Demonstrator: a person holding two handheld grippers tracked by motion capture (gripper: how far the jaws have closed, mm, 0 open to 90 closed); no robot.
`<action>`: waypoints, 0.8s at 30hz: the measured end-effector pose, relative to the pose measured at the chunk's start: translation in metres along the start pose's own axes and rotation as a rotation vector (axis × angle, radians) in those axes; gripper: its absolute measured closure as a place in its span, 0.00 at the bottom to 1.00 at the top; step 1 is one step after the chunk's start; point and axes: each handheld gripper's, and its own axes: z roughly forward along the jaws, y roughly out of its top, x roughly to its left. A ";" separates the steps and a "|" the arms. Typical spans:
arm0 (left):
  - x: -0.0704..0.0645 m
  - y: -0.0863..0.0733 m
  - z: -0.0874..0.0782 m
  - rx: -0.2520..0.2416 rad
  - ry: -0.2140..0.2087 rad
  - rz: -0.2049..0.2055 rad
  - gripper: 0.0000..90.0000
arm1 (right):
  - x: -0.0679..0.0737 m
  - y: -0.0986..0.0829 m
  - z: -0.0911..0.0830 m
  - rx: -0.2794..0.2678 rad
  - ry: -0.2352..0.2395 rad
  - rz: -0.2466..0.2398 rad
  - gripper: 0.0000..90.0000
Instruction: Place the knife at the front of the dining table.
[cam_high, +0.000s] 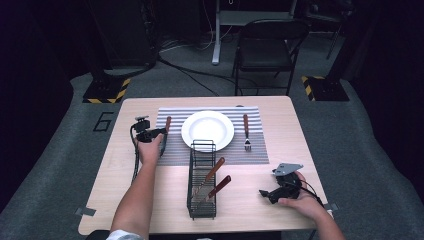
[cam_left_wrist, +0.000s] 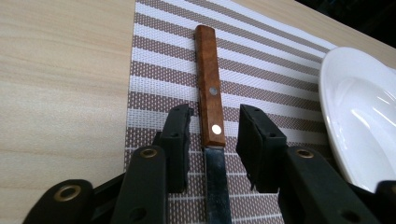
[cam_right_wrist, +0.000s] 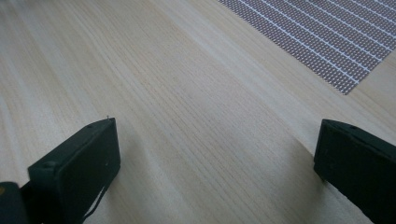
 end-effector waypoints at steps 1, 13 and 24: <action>-0.001 0.001 -0.002 0.006 -0.012 0.000 0.70 | 0.000 0.000 0.000 0.000 0.000 -0.001 0.00; -0.005 -0.002 -0.038 0.005 -0.058 0.093 0.63 | 0.000 0.000 0.000 0.000 0.000 0.000 0.00; -0.019 -0.008 -0.066 -0.010 -0.081 0.200 0.60 | 0.000 0.000 0.000 0.000 0.000 -0.001 0.00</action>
